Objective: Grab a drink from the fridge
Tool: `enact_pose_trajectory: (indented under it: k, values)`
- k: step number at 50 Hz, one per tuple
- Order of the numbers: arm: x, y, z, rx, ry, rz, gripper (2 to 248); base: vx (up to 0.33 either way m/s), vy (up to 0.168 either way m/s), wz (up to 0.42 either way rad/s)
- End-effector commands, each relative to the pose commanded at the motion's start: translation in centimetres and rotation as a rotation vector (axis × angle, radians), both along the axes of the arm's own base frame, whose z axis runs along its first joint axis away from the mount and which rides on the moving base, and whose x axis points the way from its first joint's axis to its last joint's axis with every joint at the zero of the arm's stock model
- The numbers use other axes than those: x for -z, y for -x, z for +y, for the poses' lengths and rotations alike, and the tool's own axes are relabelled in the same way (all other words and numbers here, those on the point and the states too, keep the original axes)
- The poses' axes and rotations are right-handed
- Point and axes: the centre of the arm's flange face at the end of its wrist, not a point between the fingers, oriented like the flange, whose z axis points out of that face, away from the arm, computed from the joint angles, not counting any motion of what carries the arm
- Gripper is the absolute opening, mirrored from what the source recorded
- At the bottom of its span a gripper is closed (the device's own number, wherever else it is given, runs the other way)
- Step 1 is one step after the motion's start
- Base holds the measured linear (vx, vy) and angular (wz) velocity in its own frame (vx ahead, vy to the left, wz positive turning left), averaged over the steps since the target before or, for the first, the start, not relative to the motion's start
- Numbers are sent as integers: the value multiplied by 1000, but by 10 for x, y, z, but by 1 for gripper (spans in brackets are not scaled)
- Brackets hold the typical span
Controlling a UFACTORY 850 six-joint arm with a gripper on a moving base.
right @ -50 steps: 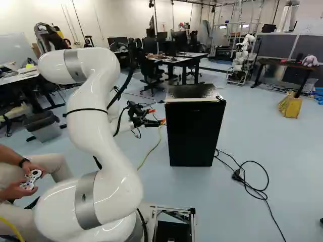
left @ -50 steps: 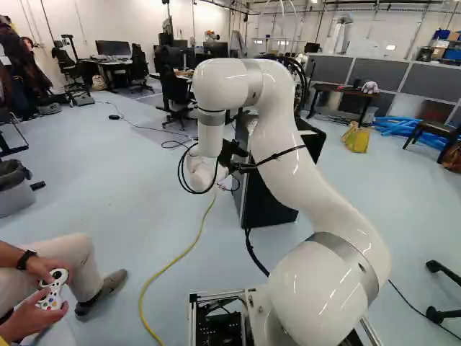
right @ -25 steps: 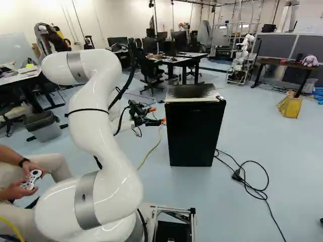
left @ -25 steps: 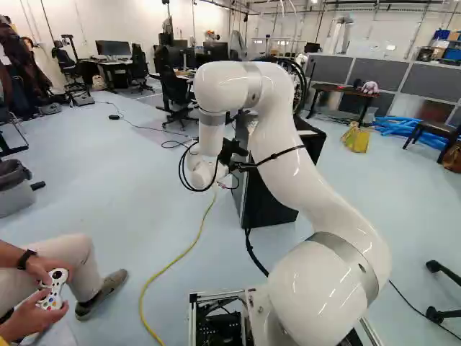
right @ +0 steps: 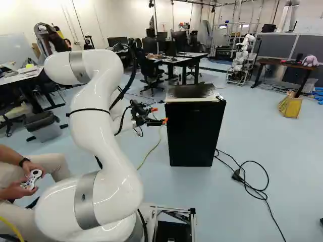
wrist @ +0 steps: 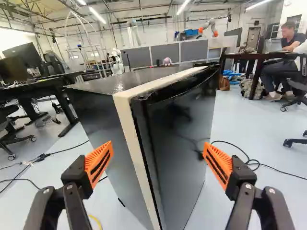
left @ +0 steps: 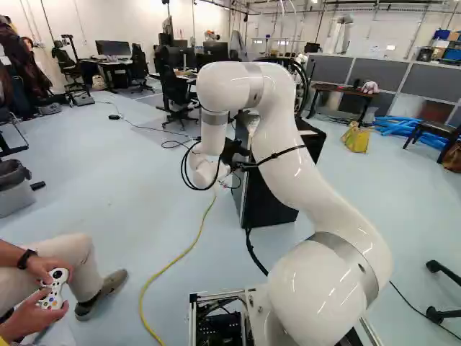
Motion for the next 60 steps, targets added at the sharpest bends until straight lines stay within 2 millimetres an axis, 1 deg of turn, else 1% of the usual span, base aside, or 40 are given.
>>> enact_pose_trajectory:
  k: [37, 60]
  values:
    - [1, -15, -16, 38, -6, -16, 247, 0, 0, 0]
    - [1, -19, -27, 58, -7, -20, 247, 0, 0, 0]
